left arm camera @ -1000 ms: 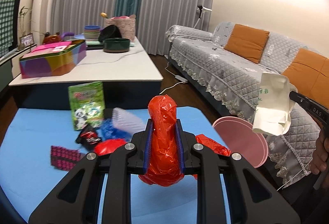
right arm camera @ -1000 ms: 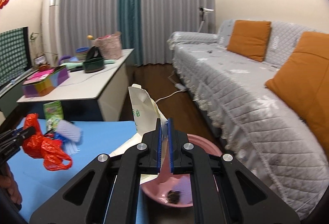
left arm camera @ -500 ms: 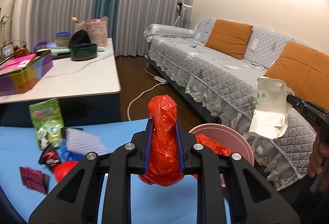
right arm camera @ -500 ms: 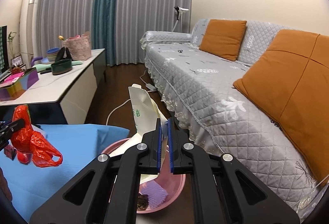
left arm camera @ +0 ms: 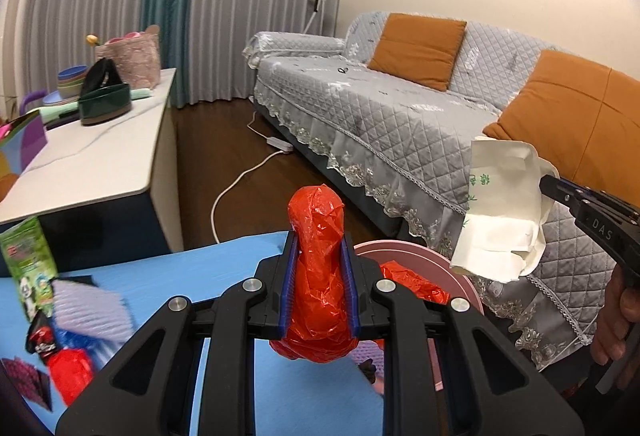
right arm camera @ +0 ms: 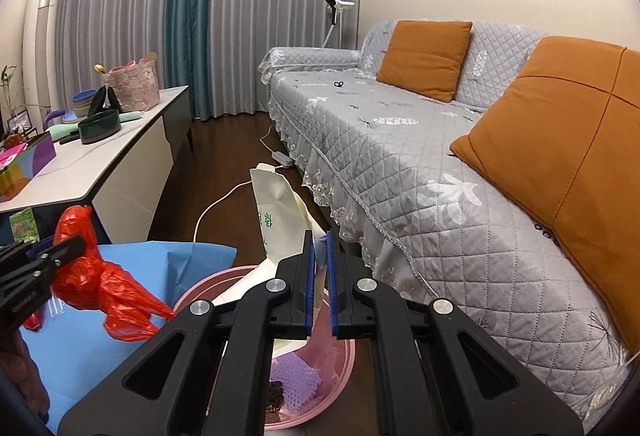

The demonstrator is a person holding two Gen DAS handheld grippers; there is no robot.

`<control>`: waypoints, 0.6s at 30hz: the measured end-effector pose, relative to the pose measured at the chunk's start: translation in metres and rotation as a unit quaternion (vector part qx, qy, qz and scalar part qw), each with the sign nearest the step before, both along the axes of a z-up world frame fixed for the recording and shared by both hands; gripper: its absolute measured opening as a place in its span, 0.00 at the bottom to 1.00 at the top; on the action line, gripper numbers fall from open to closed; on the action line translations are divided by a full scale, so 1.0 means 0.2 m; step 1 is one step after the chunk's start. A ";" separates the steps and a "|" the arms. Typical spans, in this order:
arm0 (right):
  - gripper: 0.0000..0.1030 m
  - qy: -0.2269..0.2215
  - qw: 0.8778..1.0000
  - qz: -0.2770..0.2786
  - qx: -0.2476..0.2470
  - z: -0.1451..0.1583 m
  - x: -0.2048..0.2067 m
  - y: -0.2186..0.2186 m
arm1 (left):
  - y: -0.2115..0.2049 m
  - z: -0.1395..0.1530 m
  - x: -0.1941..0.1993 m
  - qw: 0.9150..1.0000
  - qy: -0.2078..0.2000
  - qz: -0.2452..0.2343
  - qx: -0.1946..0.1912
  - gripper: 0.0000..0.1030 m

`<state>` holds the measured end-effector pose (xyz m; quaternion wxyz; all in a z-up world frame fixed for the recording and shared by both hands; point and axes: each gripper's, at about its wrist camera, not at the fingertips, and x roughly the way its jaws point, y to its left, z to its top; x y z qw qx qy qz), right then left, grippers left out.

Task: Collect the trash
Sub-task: 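Carry the red bag and white box over the pink bin with both tools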

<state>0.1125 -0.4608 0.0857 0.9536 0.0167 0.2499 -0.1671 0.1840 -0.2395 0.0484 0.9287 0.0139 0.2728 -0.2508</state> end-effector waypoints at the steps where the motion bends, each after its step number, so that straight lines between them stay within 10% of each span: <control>1: 0.06 0.002 1.000 -0.001 0.001 -0.01 0.01 -0.01 | -0.02 -0.01 0.01 1.000 0.001 -0.003 0.002 0.20; 18: 0.06 0.018 1.000 -0.006 0.015 -0.09 0.11 -0.06 | -0.23 -0.15 0.14 0.999 0.025 -0.030 0.021 0.20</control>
